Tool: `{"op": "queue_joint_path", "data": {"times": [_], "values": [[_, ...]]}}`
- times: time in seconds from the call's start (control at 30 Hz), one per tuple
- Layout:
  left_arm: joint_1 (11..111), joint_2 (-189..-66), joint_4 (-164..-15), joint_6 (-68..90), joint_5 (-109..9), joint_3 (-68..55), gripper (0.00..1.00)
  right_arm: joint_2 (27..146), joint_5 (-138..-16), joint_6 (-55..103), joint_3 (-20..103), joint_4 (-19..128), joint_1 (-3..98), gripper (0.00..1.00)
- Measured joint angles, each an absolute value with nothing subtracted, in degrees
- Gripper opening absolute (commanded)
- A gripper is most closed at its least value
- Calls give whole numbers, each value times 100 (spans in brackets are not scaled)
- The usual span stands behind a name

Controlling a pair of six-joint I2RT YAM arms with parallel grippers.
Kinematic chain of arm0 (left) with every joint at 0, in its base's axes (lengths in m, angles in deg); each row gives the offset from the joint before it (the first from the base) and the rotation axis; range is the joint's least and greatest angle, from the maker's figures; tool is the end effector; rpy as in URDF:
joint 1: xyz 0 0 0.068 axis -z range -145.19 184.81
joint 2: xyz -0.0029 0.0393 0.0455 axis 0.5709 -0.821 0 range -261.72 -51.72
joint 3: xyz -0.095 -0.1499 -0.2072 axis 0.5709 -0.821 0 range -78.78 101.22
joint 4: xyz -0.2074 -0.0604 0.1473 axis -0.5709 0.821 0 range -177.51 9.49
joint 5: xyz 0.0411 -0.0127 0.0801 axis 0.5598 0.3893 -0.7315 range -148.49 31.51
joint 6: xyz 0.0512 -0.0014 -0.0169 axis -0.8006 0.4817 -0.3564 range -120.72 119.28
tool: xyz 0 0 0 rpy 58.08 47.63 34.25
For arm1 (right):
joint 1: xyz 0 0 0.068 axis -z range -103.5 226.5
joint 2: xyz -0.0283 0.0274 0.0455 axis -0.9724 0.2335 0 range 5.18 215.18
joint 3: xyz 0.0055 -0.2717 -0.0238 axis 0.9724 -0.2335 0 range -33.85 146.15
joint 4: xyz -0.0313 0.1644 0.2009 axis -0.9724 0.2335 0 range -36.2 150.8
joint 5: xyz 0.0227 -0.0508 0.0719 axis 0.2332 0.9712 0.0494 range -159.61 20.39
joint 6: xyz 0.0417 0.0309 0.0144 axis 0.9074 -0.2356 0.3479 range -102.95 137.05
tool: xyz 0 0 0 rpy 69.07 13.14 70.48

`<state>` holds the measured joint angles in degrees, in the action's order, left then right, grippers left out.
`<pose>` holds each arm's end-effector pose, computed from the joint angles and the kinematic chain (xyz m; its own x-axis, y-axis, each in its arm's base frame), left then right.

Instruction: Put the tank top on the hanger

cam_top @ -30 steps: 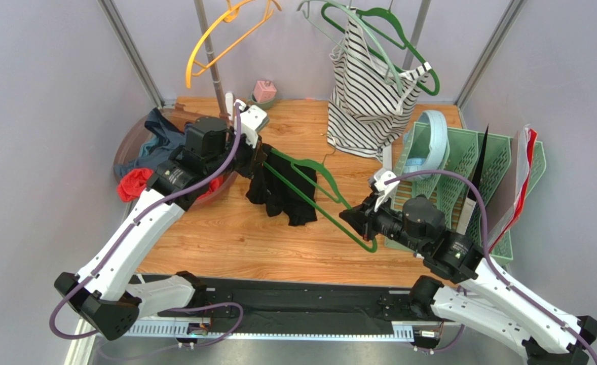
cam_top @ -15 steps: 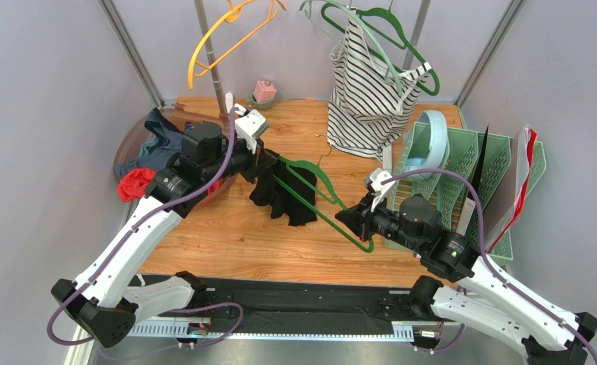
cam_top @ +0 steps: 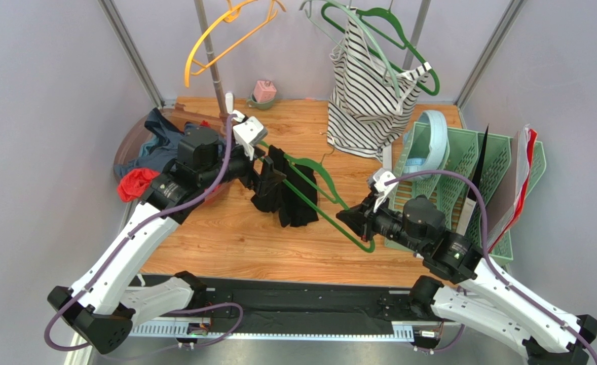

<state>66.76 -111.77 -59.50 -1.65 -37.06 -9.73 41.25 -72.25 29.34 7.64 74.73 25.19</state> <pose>0.1817 -0.1286 0.4050 -0.2637 0.1821 -0.9473 0.7901 0.6042 -0.1038 0.0928 0.1185 0.3226 -0.3352 -0.0784 -0.9389 -0.7533 0.6208 0.2171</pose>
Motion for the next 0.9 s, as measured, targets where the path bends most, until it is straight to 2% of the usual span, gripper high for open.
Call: {"op": "queue_joint_path", "data": {"times": [0.3, 0.5, 0.83, 0.87, 0.9], "values": [[6671, -10480, -5998, -628, -3616, -1119, 94, 4211, -7789, 2845, 791, 7683, 2519, 0], [6671, -10408, -5959, -1004, -2694, -1176, 93, 4353, -8444, 2696, 874, 7851, 2519, 0], [6673, -10956, -5627, -1162, -1513, -1176, 92, 4370, -9135, 2596, 1188, 8008, 2519, 0], [6682, -10995, -5607, -1162, -1492, -1176, 90, 4368, -9153, 2596, 1193, 8010, 2519, 0], [6700, -11030, -5585, -1162, -1481, -1176, 84, 4368, -9174, 2598, 1195, 8010, 2519, 0]]}}
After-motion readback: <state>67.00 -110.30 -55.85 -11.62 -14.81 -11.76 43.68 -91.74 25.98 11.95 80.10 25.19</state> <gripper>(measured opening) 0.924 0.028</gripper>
